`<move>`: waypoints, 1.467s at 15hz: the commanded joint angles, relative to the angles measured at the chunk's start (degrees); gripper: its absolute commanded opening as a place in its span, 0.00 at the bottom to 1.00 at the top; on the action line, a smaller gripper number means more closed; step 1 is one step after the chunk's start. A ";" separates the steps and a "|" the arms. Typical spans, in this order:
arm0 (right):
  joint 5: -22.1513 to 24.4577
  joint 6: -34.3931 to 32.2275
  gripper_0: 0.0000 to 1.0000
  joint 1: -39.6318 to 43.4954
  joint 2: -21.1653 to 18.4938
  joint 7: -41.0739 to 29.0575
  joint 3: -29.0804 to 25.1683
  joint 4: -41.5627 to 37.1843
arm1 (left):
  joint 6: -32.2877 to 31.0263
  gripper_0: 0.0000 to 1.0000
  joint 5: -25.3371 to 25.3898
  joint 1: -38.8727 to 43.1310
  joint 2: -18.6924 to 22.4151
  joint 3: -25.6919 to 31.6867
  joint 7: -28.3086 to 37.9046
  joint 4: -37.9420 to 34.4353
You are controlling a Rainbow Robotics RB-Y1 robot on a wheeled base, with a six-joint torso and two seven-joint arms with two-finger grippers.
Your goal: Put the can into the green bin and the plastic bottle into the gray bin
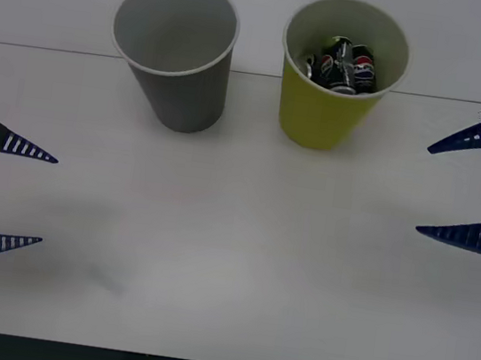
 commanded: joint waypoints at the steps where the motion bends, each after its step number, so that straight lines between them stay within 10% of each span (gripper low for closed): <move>1: 0.20 -0.02 1.00 3.62 0.33 5.32 -1.17 1.11 | 0.00 1.00 0.00 0.00 0.00 0.00 0.00 0.00; 15: -2.17 10.00 1.00 19.70 3.41 30.54 -4.51 6.38 | 0.00 1.00 0.00 0.00 0.00 0.00 0.00 0.00; 22: -3.05 10.27 1.00 20.58 3.93 30.98 -4.51 6.38 | 0.00 1.00 0.00 0.00 0.00 0.00 0.00 0.00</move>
